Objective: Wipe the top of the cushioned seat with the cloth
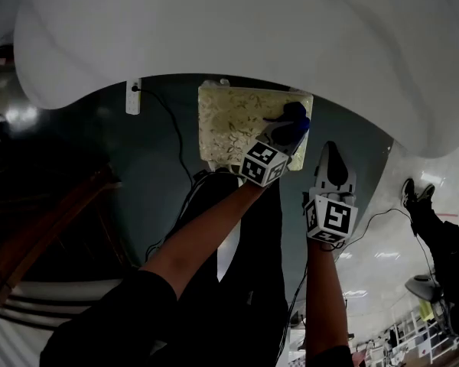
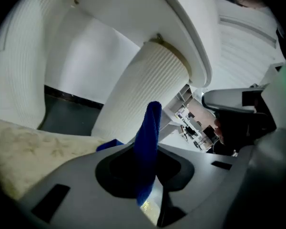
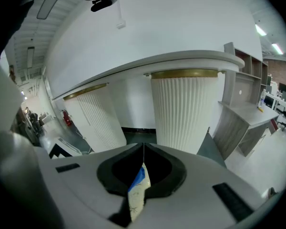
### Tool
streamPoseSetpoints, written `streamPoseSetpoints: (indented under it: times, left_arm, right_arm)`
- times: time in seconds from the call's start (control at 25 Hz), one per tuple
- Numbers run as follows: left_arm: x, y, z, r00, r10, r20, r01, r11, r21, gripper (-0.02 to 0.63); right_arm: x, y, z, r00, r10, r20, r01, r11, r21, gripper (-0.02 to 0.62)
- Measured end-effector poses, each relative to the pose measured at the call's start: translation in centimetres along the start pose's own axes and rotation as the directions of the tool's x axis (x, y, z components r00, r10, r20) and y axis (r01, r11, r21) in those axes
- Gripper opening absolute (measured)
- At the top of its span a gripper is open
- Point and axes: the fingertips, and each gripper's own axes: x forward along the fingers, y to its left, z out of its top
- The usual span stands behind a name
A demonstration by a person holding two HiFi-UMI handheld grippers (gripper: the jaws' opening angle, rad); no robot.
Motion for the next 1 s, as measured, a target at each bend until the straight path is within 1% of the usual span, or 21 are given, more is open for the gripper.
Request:
streamPoseSetpoints:
  times: [0.12,0.24,0.28,0.36,0.44,0.56,0.64,0.72,0.84,0.92,1.0]
  left_arm:
    - [-5.6,1.9,1.1,0.997,0.068,0.031,-0.069,0.997,0.027,0.083]
    - [-11.6,4.2,1.7,0.992,0.123,0.021,-0.124,0.99,0.072,0.083]
    - [-13.8,5.0,1.8,0.989,0.144,0.019,-0.145,0.987,0.074,0.083]
    - [-17.7,6.2,2.2,0.983,0.179,0.032,-0.18,0.982,0.052,0.083]
    - [-20.9,6.7,2.7,0.976,0.213,0.043,-0.215,0.976,0.035,0.082]
    - [-24.8,8.3,3.2,0.954,0.296,0.055,-0.298,0.953,0.044,0.083]
    - [-27.0,9.7,3.4,0.935,0.348,0.071,-0.352,0.935,0.04,0.081]
    - [-28.5,10.9,3.1,0.921,0.381,0.084,-0.385,0.922,0.038,0.083]
    - [-29.5,13.0,1.6,0.901,0.426,0.08,-0.43,0.902,0.047,0.083]
    - [-29.4,14.6,0.2,0.894,0.443,0.068,-0.446,0.894,0.035,0.083]
    - [-28.7,15.7,-1.4,0.892,0.449,0.05,-0.45,0.893,0.023,0.083]
  right_arm:
    - [-0.4,2.8,1.2,0.999,0.042,0.014,-0.042,0.998,-0.056,0.038]
    - [-0.7,6.3,2.4,0.995,0.096,0.021,-0.094,0.992,-0.079,0.038]
    - [-0.8,7.7,2.7,0.993,0.114,0.02,-0.112,0.99,-0.09,0.038]
    - [-1.0,10.3,3.3,0.989,0.144,0.018,-0.141,0.983,-0.114,0.038]
    - [-1.3,12.0,4.0,0.987,0.157,0.017,-0.154,0.98,-0.125,0.038]
    - [-0.9,14.0,4.8,0.984,0.178,0.023,-0.173,0.977,-0.126,0.038]
    - [-0.6,15.3,4.9,0.981,0.193,0.023,-0.188,0.973,-0.135,0.038]
    - [-0.5,16.7,4.7,0.978,0.206,0.018,-0.201,0.969,-0.146,0.038]
    - [-0.2,18.6,3.5,0.976,0.217,0.006,-0.214,0.965,-0.15,0.038]
    - [0.2,19.3,2.6,0.976,0.218,-0.003,-0.216,0.965,-0.148,0.038]
    - [0.4,19.7,1.6,0.975,0.22,-0.013,-0.219,0.965,-0.146,0.038]
